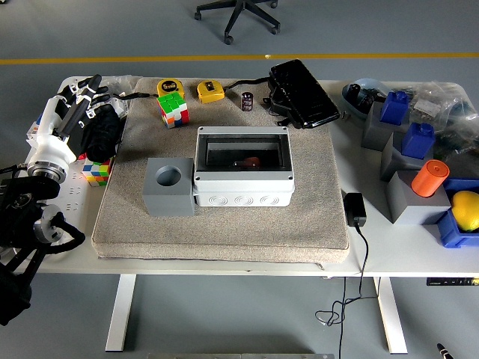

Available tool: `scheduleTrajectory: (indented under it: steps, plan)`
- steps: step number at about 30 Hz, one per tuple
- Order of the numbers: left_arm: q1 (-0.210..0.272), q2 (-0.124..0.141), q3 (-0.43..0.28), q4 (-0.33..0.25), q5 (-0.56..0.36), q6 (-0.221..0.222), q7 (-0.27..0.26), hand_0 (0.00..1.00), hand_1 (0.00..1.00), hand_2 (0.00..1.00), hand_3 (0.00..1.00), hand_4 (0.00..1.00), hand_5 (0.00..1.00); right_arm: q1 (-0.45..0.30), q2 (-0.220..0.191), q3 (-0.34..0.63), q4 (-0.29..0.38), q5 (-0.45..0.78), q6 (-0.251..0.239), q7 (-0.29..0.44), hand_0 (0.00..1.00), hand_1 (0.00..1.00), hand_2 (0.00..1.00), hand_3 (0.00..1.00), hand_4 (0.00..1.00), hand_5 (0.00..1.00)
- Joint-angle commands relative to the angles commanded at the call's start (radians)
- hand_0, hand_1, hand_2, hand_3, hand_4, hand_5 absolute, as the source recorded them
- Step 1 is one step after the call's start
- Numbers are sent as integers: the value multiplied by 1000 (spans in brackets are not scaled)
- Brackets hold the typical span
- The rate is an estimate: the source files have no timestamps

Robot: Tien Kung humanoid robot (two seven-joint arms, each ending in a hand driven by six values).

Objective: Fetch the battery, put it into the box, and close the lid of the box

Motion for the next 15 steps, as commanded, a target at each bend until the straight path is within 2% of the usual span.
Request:
scheduleTrajectory:
  steps: [15]
  plan:
    - [0, 3, -8, -2, -6, 0, 0, 614, 662, 605, 638, 966, 507, 1, -5, -5, 1, 0, -1, -4, 593, 605, 598, 553, 987, 582]
